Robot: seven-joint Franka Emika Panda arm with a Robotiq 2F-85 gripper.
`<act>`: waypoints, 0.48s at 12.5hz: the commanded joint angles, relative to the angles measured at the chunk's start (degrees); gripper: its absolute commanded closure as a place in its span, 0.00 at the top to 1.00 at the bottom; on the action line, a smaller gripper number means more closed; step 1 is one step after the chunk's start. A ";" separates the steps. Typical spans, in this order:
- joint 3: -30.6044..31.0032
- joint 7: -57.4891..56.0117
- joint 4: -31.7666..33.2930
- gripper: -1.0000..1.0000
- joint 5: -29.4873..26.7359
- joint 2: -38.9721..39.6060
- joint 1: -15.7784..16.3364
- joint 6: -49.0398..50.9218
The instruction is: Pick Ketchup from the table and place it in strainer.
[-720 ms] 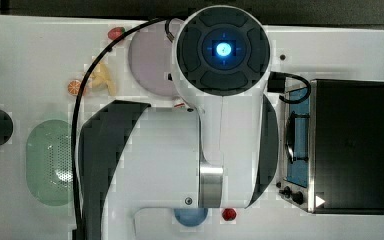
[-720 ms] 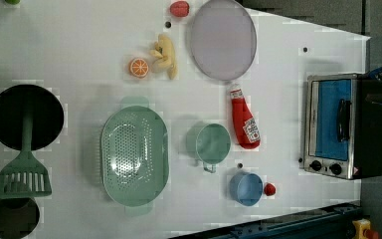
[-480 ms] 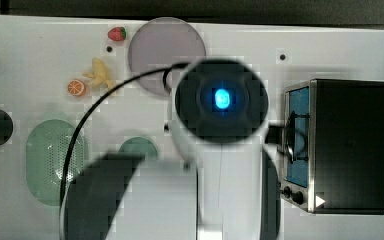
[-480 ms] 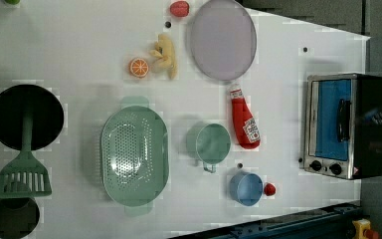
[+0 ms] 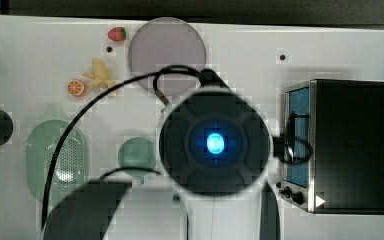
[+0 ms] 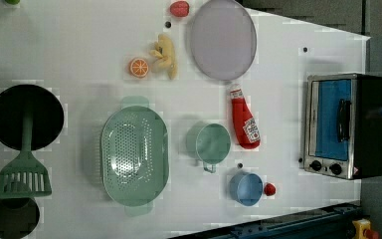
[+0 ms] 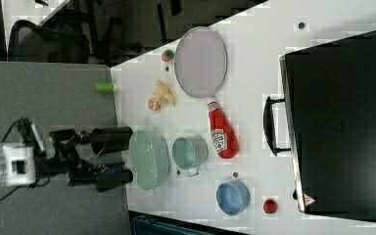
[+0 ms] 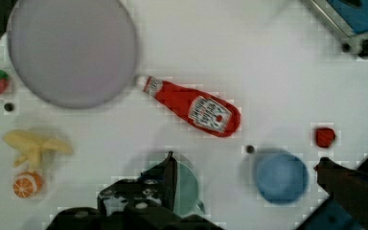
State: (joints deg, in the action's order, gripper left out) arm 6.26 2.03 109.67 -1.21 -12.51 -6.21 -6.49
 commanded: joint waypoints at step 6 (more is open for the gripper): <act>2.06 -41.71 11.59 1.00 -0.54 8.92 -0.50 -17.80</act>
State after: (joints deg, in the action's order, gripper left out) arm 7.05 -25.30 122.42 -1.90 -1.41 -7.06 -22.93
